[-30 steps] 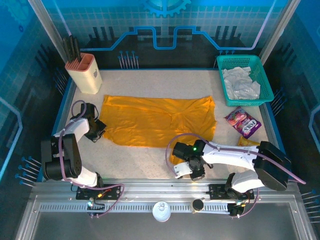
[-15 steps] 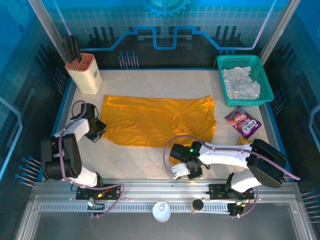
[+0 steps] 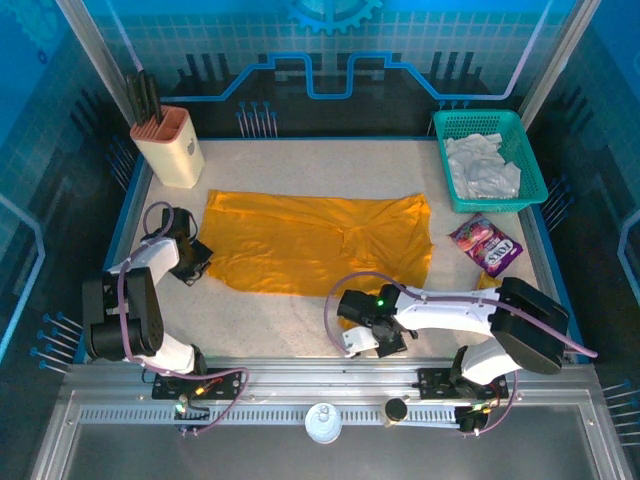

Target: Fold and stack the t-shirts

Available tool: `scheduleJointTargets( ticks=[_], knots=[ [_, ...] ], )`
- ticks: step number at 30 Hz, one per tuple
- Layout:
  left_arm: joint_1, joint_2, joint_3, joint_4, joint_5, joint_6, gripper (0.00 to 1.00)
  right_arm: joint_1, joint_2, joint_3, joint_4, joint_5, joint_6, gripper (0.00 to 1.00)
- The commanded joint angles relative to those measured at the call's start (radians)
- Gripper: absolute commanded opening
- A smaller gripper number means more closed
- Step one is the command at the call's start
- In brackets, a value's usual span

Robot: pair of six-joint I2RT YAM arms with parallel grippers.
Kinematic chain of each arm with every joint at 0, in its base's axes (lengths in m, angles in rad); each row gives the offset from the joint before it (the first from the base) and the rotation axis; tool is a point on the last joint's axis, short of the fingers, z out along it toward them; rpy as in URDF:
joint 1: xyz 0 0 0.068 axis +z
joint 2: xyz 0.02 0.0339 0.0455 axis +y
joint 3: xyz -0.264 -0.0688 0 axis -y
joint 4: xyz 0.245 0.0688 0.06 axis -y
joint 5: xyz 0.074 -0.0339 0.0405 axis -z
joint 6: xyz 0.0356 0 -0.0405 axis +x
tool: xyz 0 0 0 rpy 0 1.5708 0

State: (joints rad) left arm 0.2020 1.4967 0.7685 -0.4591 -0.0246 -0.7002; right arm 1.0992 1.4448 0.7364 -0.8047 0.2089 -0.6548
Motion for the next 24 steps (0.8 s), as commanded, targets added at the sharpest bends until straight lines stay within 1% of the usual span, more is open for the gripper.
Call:
scheduleJointTargets(
  ticks=[1, 4, 7, 11, 18, 24],
  knots=[
    [-0.001, -0.032, -0.017, -0.028, -0.001, 0.024, 0.0, -0.005, -0.081, -0.015, 0.002, 0.103, 0.003, 0.0],
    [-0.001, -0.047, -0.012, -0.048, -0.012, 0.028, 0.0, -0.034, -0.184, -0.023, 0.002, 0.148, 0.016, 0.0],
    [-0.002, -0.065, -0.013, -0.065, -0.014, 0.024, 0.0, -0.08, -0.292, -0.025, 0.038, 0.185, 0.025, 0.0],
    [-0.002, -0.092, 0.002, -0.093, -0.032, 0.019, 0.0, -0.134, -0.385, -0.006, 0.091, 0.228, 0.029, 0.0],
    [-0.002, -0.115, 0.058, -0.161, -0.074, 0.034, 0.0, -0.181, -0.406, 0.057, 0.178, 0.349, 0.045, 0.0],
    [-0.001, -0.096, 0.131, -0.211, -0.104, 0.045, 0.0, -0.276, -0.403, 0.066, 0.305, 0.364, 0.035, 0.0]
  ],
)
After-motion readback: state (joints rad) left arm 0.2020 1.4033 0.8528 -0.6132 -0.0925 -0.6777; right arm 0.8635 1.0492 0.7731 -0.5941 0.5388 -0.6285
